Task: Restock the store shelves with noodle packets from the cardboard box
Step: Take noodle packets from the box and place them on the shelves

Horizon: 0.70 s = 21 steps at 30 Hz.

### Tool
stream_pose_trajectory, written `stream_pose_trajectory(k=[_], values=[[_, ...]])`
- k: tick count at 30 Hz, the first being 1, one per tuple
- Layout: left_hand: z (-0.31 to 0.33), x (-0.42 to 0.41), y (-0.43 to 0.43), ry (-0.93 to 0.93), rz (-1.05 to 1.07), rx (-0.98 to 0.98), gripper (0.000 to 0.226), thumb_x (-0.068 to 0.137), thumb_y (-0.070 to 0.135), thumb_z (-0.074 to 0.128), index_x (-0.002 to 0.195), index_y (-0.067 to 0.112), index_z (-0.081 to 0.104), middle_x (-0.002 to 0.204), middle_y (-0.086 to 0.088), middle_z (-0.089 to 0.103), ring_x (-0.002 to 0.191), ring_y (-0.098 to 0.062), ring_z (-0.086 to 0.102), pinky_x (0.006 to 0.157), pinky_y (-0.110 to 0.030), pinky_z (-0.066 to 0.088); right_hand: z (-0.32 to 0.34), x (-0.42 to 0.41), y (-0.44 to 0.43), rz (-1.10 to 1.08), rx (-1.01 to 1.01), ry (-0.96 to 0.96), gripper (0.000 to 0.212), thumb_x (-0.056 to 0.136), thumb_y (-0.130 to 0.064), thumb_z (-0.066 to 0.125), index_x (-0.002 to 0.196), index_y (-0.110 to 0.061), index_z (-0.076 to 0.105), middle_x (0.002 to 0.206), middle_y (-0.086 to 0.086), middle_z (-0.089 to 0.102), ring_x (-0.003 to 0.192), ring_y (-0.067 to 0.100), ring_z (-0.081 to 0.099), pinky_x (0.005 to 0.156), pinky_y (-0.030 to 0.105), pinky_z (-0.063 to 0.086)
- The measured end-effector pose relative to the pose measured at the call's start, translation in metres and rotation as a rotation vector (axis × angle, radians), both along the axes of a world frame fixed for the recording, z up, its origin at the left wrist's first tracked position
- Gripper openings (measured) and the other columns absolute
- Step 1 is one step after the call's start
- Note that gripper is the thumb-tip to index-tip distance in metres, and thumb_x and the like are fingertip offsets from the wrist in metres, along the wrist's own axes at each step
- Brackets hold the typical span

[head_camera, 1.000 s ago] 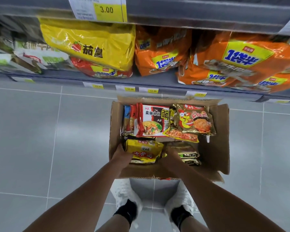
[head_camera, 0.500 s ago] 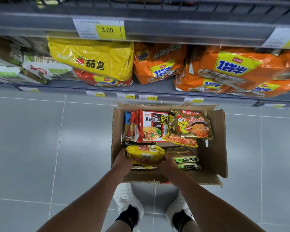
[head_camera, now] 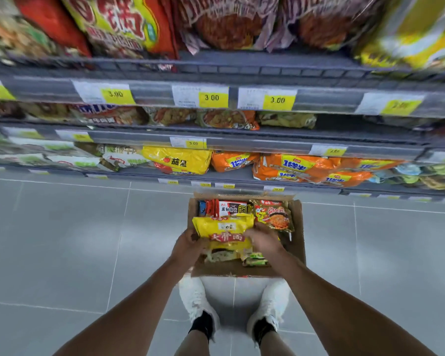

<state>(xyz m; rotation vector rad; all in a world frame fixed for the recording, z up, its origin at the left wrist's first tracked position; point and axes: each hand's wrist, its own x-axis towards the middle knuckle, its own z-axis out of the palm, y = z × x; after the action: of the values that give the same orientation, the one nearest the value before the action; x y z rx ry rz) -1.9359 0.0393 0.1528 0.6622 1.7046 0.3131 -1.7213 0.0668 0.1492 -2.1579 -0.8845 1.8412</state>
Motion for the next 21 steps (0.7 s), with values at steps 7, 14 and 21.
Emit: stream_pose_trajectory(k=[7, 14, 21], values=[[0.153, 0.000, 0.016, -0.102, 0.081, 0.143, 0.012, 0.092, 0.015, 0.072, 0.101, 0.008, 0.072, 0.083, 0.001, 0.069, 0.075, -0.013, 0.064, 0.079, -0.033, 0.051, 0.154, 0.026, 0.014, -0.118, 0.175, 0.153, 0.023, 0.080, -0.038, 0.069, 0.101, -0.030, 0.073, 0.111, 0.006, 0.070, 0.093, 0.018, 0.064, 0.076, 0.035, 0.054], [0.286, 0.026, 0.037, -0.332, 0.203, 0.201, 0.064, 0.068, 0.055, 0.085, 0.106, 0.008, 0.063, 0.095, -0.006, 0.062, 0.085, -0.019, 0.061, 0.077, -0.035, 0.047, 0.296, 0.065, 0.007, -0.018, 0.358, 0.251, 0.038, 0.090, -0.026, 0.068, 0.128, -0.032, 0.063, 0.118, 0.015, 0.068, 0.107, 0.028, 0.066, 0.098, 0.047, 0.051], [0.394, 0.080, 0.035, -0.568, 0.292, 0.186, 0.103, 0.070, 0.059, 0.082, 0.156, 0.041, 0.027, 0.162, 0.006, 0.031, 0.149, -0.025, 0.030, 0.120, -0.053, 0.027, 0.387, 0.107, -0.012, -0.122, 0.508, 0.234, 0.061, 0.078, -0.039, 0.079, 0.135, -0.035, 0.058, 0.134, -0.012, 0.060, 0.124, 0.014, 0.057, 0.105, 0.046, 0.049]])
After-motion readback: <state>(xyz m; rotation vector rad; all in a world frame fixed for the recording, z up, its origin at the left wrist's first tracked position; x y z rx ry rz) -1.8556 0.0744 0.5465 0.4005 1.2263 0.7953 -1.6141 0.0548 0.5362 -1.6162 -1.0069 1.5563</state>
